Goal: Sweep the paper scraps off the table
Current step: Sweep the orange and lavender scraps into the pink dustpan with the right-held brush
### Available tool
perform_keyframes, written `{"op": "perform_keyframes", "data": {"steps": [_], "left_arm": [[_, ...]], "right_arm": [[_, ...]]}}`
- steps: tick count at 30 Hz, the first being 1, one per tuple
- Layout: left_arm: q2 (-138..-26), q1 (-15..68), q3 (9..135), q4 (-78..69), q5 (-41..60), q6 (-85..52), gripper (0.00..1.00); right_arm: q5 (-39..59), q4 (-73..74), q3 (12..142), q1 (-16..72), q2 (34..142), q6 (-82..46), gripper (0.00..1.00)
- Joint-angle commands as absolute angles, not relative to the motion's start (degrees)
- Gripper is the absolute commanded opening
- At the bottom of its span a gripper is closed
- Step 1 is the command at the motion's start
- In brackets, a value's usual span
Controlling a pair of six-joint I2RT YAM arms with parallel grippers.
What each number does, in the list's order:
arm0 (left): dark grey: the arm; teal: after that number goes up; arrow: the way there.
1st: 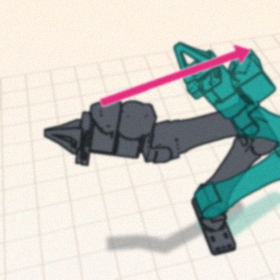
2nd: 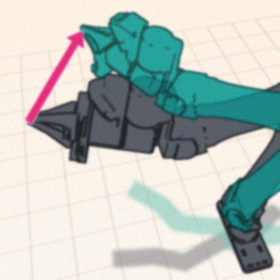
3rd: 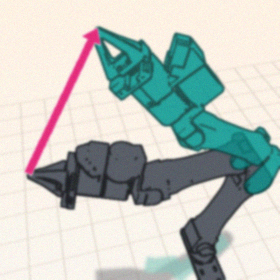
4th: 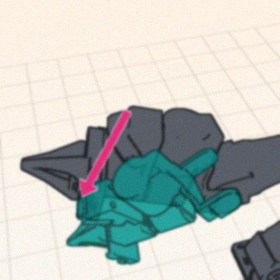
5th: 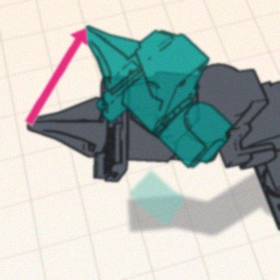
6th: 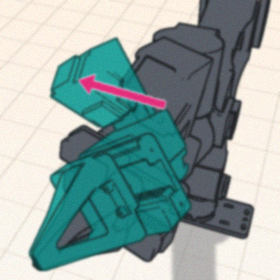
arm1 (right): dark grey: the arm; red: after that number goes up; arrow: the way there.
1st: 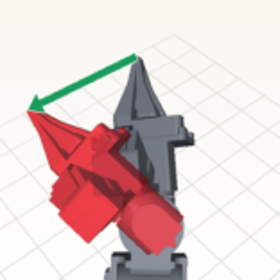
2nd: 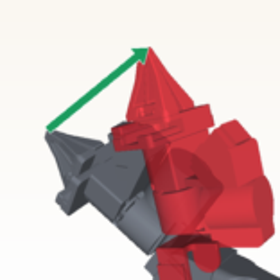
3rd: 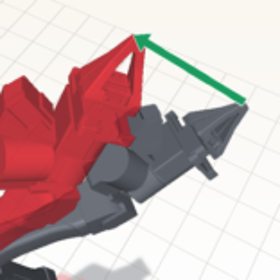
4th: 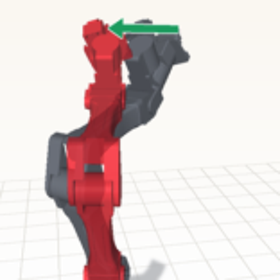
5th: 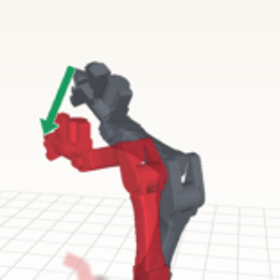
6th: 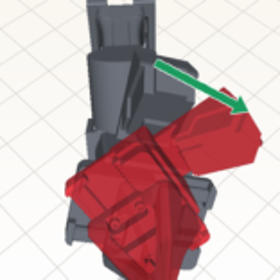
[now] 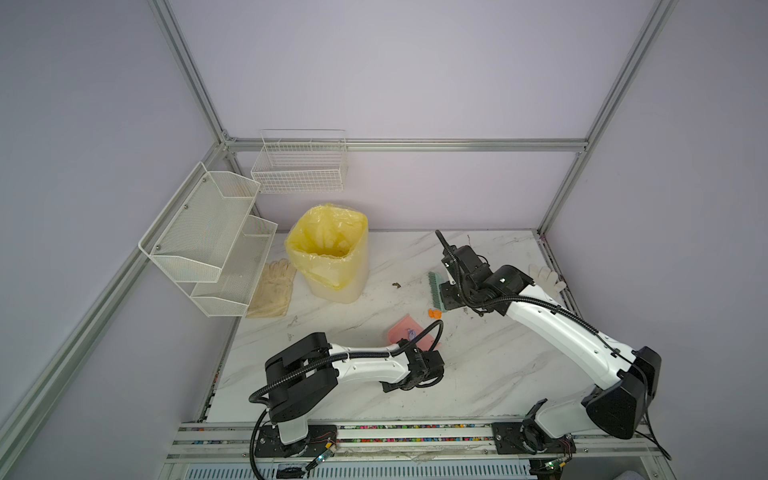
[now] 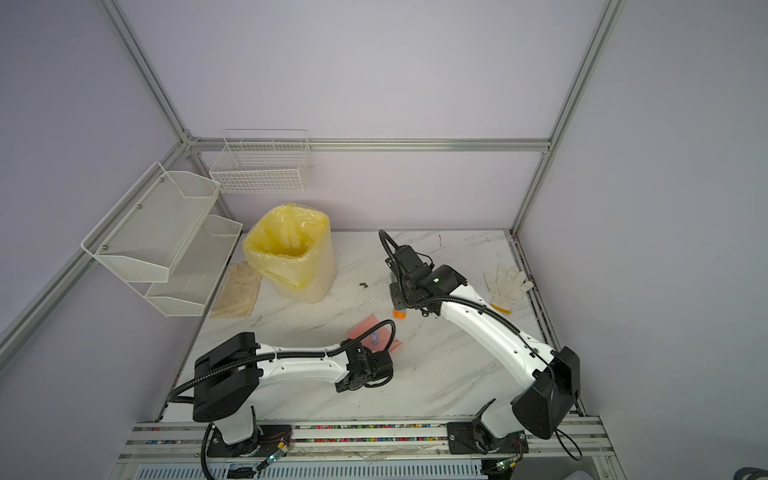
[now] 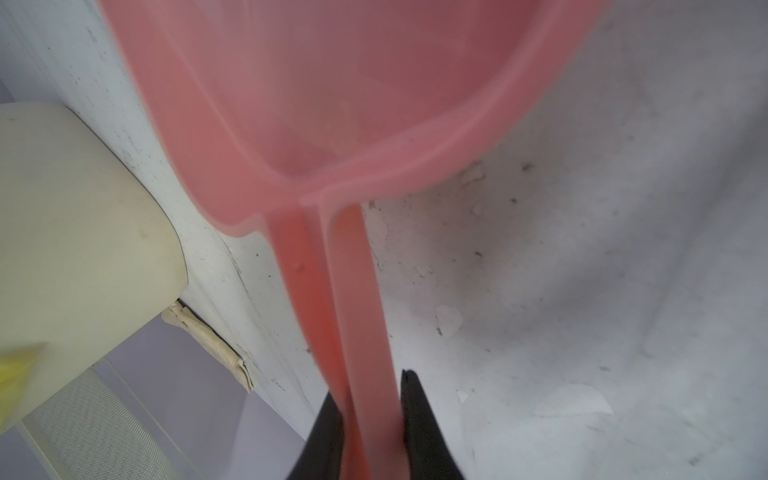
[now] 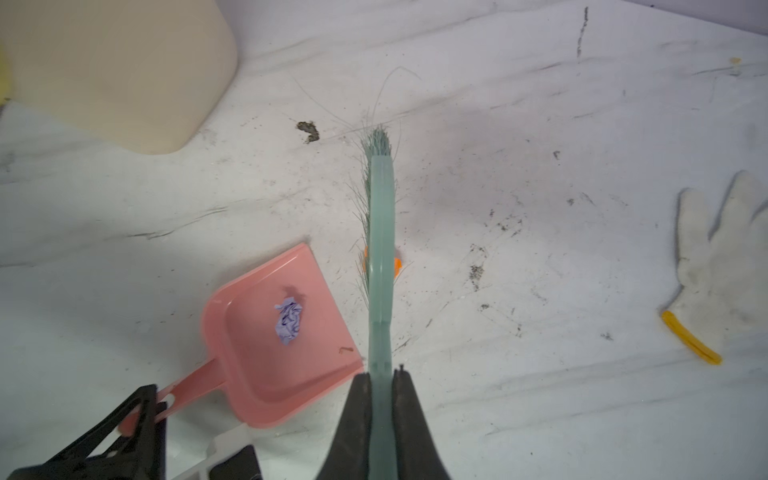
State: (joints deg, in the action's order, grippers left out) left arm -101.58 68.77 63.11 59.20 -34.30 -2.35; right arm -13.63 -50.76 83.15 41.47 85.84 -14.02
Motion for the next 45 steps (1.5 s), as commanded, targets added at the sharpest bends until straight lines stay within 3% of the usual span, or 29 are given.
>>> {"op": "perform_keyframes", "data": {"steps": [1, 8, 14, 26, 45], "left_arm": [[-101.9, 69.0, 63.8, 58.1, -32.3, -1.9, 0.14], [-101.6, 69.0, 63.9, 57.4, -33.6, -2.0, 0.13], [-102.0, 69.0, 63.5, 57.3, -34.0, -2.1, 0.13], [-102.2, 69.0, 63.2, 56.0, -34.6, -0.9, 0.13], [-101.0, 68.9, 62.1, 55.1, -36.5, -0.4, 0.14]], "right_arm": [[-22.1, -53.4, 85.3, 41.1, 90.6, -10.3, 0.0], [-24.8, -52.8, 87.1, 41.2, 96.2, -4.4, 0.0], [-16.9, -49.4, 85.2, 41.6, 96.3, 0.5, 0.0], [-11.9, -49.5, 82.0, 45.0, 97.6, 1.9, 0.0], [2.2, -48.7, 75.1, 46.5, 87.4, 1.6, 0.0]]}}
